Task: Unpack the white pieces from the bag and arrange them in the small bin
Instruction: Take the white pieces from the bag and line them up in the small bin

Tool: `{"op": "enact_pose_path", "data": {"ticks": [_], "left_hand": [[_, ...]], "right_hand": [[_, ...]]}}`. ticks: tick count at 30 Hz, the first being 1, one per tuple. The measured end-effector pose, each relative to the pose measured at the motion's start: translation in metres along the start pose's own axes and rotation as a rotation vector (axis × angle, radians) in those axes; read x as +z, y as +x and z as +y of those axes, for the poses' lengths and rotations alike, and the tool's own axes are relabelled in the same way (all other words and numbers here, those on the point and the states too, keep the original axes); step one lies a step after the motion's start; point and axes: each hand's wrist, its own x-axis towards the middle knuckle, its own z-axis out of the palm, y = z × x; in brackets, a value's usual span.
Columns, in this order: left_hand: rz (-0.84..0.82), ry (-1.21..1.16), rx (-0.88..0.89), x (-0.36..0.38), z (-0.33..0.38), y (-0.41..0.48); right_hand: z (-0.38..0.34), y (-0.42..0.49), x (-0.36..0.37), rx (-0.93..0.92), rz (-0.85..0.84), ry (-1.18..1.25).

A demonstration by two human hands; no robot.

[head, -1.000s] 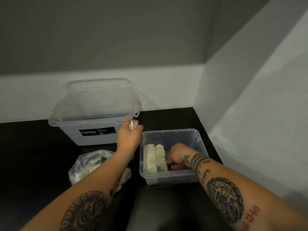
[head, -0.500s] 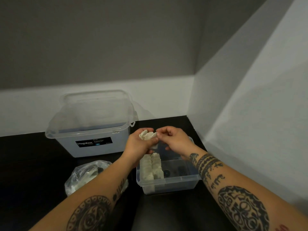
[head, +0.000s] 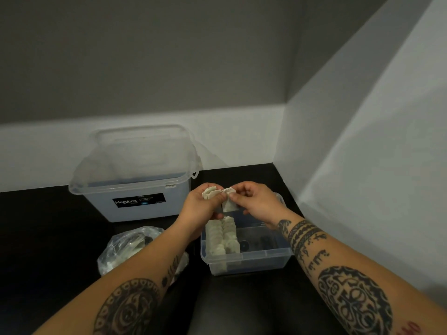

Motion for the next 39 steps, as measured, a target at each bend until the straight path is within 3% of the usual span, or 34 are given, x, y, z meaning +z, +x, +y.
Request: {"op": "enact_pose_path", "data": {"ticks": [3, 6, 9, 14, 29, 39], "left_hand": [[0.013, 0.054, -0.018, -0.004, -0.003, 0.001], [0.14, 0.12, 0.012, -0.007, -0.011, 0.004], [0.279, 0.361, 0.064, -0.013, -0.021, 0.008], [0.308, 0.702, 0.046, -0.02, -0.034, 0.01], [0.369, 0.659, 0.022, -0.016, -0.052, 0.014], [0.39, 0.639, 0.022, -0.014, -0.053, 0.012]], "right_hand": [[0.006, 0.001, 0.002, 0.029, 0.001, -0.053], [0.017, 0.002, 0.002, 0.114, -0.026, -0.09], [0.034, 0.001, 0.002, 0.204, -0.08, -0.187], [0.06, 0.006, 0.011, 0.395, -0.181, -0.333], [0.085, 0.032, 0.037, 0.475, -0.328, -0.647], [0.087, 0.035, 0.036, 0.555, -0.35, -0.647]]}}
